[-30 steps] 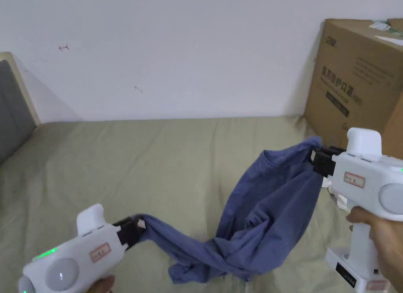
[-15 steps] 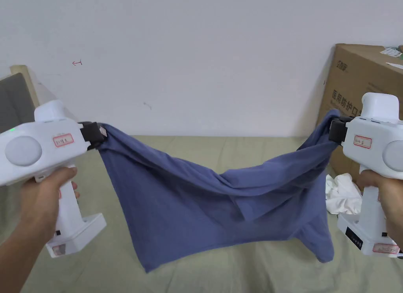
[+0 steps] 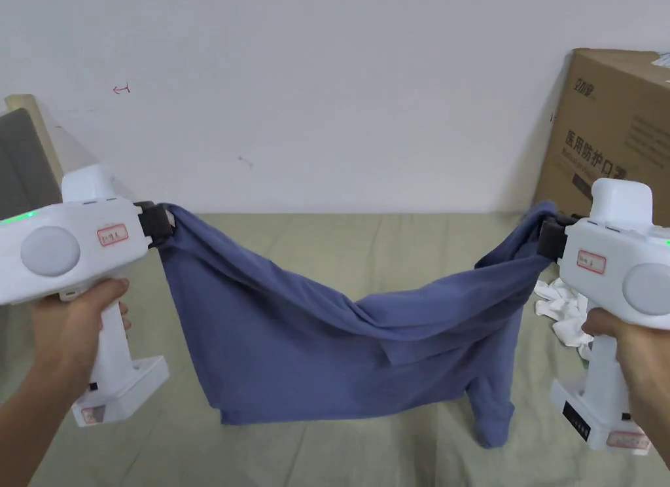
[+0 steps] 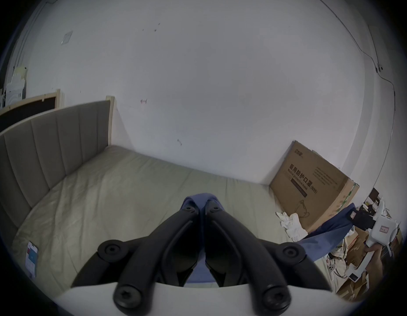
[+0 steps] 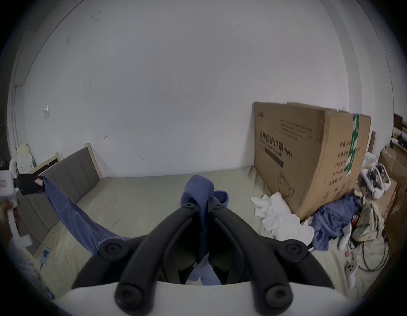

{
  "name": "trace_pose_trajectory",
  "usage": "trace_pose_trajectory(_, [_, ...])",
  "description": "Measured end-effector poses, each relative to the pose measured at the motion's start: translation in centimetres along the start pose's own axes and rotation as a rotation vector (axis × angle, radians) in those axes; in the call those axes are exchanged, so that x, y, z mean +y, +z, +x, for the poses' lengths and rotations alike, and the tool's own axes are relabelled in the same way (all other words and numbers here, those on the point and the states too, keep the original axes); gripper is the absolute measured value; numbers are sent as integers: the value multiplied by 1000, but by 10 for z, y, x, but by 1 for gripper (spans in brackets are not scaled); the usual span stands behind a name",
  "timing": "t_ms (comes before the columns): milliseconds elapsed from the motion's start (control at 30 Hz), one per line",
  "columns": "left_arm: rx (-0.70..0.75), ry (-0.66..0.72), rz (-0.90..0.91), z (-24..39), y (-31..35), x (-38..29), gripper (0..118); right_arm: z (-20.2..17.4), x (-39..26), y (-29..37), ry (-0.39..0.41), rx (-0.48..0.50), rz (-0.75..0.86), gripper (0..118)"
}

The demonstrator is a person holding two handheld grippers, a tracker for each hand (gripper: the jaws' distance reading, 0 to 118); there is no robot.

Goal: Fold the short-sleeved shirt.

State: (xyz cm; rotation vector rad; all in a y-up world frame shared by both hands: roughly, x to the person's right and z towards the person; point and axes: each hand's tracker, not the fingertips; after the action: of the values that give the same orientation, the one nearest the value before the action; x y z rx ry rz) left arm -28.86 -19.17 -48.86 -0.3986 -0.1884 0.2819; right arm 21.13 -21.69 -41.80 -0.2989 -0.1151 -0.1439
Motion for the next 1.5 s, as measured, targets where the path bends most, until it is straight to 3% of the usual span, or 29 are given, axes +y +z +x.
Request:
trace_pose_trajectory(300, [-4, 56, -172, -31, 24, -117, 8, 25, -108, 36, -82, -5, -109, 6])
trace_pose_trajectory(600, [96, 100, -313, -66, 84, -239, 8, 39, -217, 104, -147, -37, -295, 6])
trace_pose_trajectory(967, [197, 173, -314, -93, 173, -296, 8, 55, -279, 188, -305, -114, -334, 6])
trace_pose_trajectory(1100, [226, 173, -338, -97, 187, -304, 8, 58, -293, 204, -299, -130, -368, 6])
trace_pose_trajectory(1333, [330, 138, -453, -104, 166, -331, 8, 54, -329, 184, -176, -218, -582, 7])
trace_pose_trajectory(1500, [404, 203, -574, -115, 142, -353, 8, 54, -351, 168, -162, -227, -664, 7])
